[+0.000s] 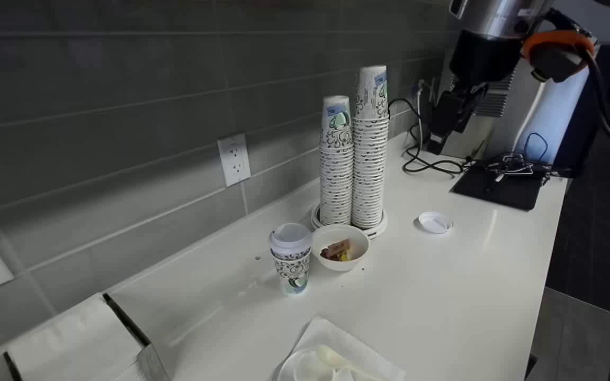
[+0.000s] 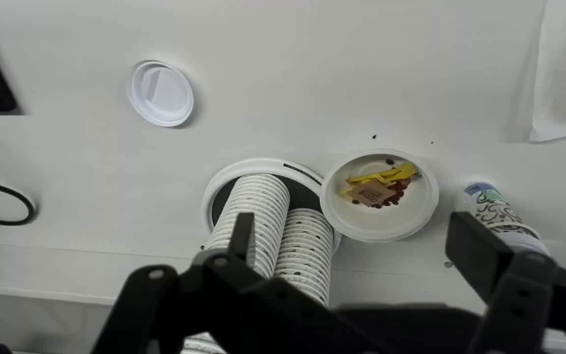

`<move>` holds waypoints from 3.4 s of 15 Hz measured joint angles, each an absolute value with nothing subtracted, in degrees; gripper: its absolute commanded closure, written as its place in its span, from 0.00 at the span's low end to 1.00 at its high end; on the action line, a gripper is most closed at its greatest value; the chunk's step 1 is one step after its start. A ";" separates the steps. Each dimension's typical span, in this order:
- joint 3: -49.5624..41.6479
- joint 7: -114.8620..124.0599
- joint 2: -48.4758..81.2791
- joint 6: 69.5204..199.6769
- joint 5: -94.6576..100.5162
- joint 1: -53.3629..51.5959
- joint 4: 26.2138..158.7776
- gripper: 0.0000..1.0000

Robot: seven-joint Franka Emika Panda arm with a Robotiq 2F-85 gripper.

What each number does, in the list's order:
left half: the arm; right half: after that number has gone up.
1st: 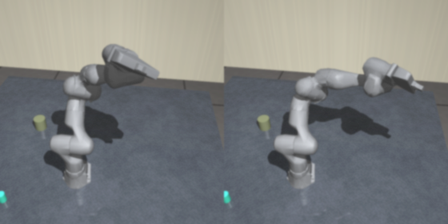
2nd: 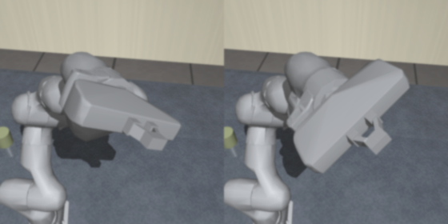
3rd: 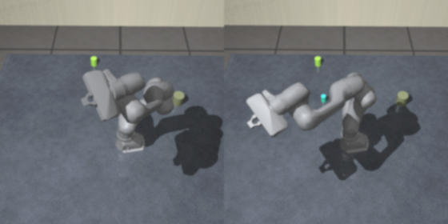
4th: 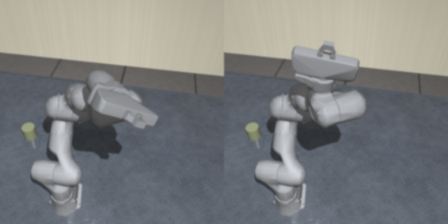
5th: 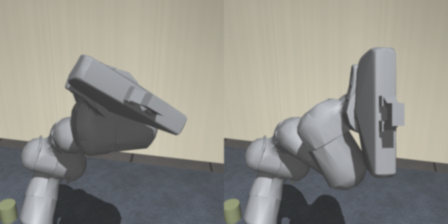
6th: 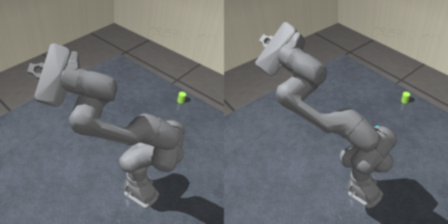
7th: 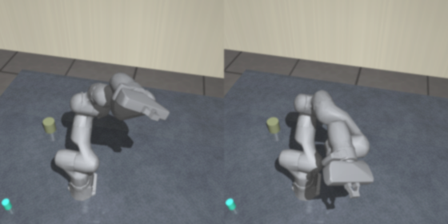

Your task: Take the three yellow packets out of the white bowl

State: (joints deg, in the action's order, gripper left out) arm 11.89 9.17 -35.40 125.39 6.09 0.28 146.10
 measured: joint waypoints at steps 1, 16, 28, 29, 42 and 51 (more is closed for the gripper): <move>11.89 9.17 -35.40 125.39 6.09 0.27 146.10 0.00; 10.70 6.92 -34.93 126.48 5.80 -1.17 146.29 0.00; -5.38 -19.76 -19.50 152.10 -8.89 -12.39 151.84 0.00; -6.52 -22.92 -17.75 152.93 -11.31 -13.93 151.75 0.00; -5.66 -31.82 3.11 160.97 -26.40 -13.87 143.22 0.00; -5.56 -24.10 10.90 165.32 -26.25 -14.90 140.12 0.00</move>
State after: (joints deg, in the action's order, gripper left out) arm -5.56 -24.10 10.90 165.32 -26.25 -14.90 140.12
